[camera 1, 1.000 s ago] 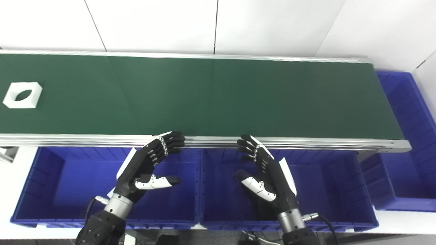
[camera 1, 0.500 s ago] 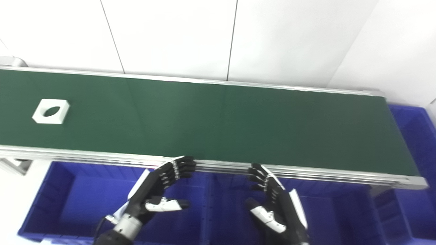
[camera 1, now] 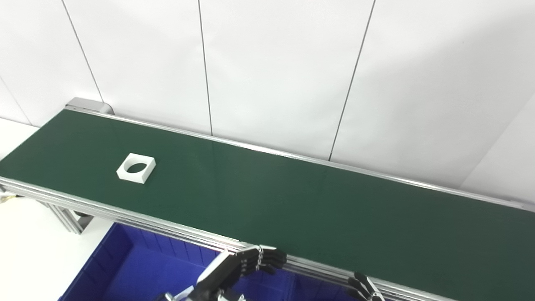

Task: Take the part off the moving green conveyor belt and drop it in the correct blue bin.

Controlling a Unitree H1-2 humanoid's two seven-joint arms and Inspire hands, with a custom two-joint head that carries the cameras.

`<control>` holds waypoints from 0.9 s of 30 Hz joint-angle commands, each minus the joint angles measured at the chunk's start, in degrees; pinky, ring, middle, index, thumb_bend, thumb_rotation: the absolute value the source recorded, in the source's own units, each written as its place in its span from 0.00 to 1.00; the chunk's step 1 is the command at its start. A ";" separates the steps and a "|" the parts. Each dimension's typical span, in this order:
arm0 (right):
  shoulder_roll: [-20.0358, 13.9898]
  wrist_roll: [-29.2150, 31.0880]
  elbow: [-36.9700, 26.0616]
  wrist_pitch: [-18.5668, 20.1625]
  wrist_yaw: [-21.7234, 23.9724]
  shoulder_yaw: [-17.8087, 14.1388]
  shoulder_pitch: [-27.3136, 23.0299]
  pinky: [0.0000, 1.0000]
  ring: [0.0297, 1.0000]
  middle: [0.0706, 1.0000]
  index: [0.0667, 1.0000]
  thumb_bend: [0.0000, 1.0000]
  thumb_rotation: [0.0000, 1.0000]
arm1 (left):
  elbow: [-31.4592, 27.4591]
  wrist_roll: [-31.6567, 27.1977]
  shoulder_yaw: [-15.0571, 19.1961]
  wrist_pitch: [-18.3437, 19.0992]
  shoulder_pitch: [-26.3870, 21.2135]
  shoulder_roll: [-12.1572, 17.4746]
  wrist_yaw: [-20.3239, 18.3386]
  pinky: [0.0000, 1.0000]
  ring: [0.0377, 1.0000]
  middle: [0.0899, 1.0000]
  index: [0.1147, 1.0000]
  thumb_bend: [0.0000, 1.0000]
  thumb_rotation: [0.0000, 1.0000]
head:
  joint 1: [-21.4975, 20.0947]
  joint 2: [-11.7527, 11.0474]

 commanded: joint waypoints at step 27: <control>1.88 0.68 1.27 -3.49 0.34 -0.03 -2.03 0.77 0.84 0.88 0.93 0.45 0.68 | -18.38 17.81 12.63 19.07 -13.98 20.47 1.31 0.82 0.86 0.83 0.78 0.86 0.08 | 4.34 -1.37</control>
